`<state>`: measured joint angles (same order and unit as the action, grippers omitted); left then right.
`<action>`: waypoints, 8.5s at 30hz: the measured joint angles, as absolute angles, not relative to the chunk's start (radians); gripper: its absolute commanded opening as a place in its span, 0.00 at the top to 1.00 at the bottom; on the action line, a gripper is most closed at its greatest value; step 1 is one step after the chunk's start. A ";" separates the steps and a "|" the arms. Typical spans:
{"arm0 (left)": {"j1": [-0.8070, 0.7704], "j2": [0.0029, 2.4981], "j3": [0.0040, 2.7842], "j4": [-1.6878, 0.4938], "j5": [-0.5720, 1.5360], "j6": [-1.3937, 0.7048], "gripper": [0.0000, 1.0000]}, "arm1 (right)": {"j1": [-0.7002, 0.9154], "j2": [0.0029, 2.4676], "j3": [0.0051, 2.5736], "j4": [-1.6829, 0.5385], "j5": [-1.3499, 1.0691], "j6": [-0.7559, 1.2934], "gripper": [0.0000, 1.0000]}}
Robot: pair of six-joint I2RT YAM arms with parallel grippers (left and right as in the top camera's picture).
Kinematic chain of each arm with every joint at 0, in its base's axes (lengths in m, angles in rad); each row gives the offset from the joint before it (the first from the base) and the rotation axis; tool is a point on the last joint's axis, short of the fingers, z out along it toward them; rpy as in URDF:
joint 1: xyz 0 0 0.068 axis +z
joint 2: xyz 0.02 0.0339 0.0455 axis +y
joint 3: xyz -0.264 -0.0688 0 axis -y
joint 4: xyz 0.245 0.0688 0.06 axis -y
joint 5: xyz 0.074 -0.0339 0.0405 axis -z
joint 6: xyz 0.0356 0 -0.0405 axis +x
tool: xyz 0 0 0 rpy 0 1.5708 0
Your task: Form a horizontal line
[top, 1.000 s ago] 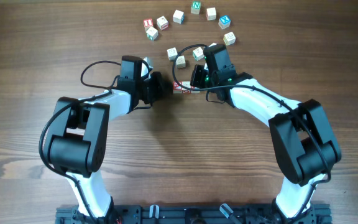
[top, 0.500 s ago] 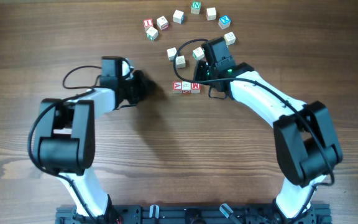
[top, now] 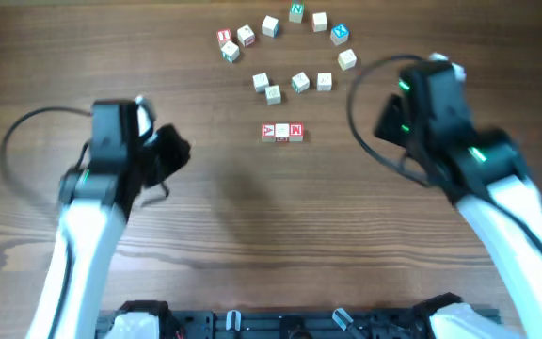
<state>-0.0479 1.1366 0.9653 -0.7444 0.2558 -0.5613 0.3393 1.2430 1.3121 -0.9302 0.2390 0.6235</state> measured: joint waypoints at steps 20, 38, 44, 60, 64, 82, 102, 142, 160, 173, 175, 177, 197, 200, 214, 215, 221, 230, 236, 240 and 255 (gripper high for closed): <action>-0.117 0.459 0.968 -1.089 -0.004 -0.532 0.00 | 0.341 0.734 1.325 -1.225 0.274 0.716 0.00; -0.117 0.459 0.968 -1.251 -0.004 -0.532 0.00 | 0.247 0.702 1.325 -1.228 0.290 0.730 0.00; -0.117 0.459 0.968 -1.251 -0.004 -0.532 0.00 | 0.144 0.514 1.274 -1.097 0.289 0.673 0.00; -0.117 0.459 0.964 -1.253 -0.004 -0.532 0.00 | -0.126 0.040 0.351 0.000 -0.178 0.295 0.00; -0.117 0.459 0.964 -1.254 -0.004 -0.532 0.00 | -0.136 0.021 0.207 0.118 -0.212 0.302 0.00; -0.117 0.459 0.964 -1.254 -0.004 -0.532 0.00 | -0.137 0.019 0.006 -0.001 -0.050 0.557 0.00; -0.117 0.459 0.964 -1.254 -0.004 -0.532 0.00 | -0.137 0.019 0.006 -0.001 -0.050 0.557 0.01; 0.032 0.014 0.019 -0.081 -0.047 0.008 0.00 | -0.141 0.019 0.006 -0.001 -0.047 0.557 0.00; 0.032 0.014 0.017 -0.081 -0.017 0.078 0.00 | -0.141 0.019 0.006 -0.001 -0.047 0.557 0.00; 0.032 0.014 0.017 -0.081 -0.017 0.078 0.00 | -0.141 0.019 0.006 0.000 -0.047 0.557 0.00; 0.032 0.014 0.017 -0.081 -0.017 0.078 0.00 | -0.140 0.019 0.006 -0.001 -0.047 0.557 0.00; 0.032 0.014 0.017 -0.081 -0.017 0.078 0.00 | -0.133 0.019 0.006 0.000 -0.047 0.551 0.00; 0.032 0.014 0.017 -0.081 -0.017 0.078 0.00 | -0.020 0.019 0.006 -0.001 -0.053 0.105 0.01; 0.032 0.014 0.017 -0.081 -0.017 0.078 0.00 | -0.020 0.019 0.006 -0.001 -0.053 0.099 0.00; 0.032 0.014 0.017 -0.081 -0.017 0.078 0.00 | -0.020 0.019 0.006 -0.001 -0.053 0.099 0.00; 0.032 0.014 0.017 -0.081 -0.017 0.078 0.00 | -0.020 0.019 0.006 -0.001 -0.053 0.099 0.00; 0.032 0.014 0.017 -0.081 -0.017 0.078 0.00 | -0.020 0.019 0.006 -0.001 -0.053 0.099 0.00; 0.032 0.014 0.017 -0.081 -0.017 0.078 0.00 | -0.020 0.019 0.006 -0.001 -0.053 0.099 0.00; 0.032 0.014 0.017 -0.081 -0.017 0.078 0.00 | -0.020 0.019 0.006 -0.001 -0.053 0.099 0.00; 0.032 0.014 0.017 -0.081 -0.017 0.078 0.00 | -0.020 0.019 0.006 -0.001 -0.053 0.099 0.00; 0.032 0.014 0.017 -0.081 -0.017 0.078 0.00 | -0.020 0.019 0.006 -0.001 -0.052 0.099 0.00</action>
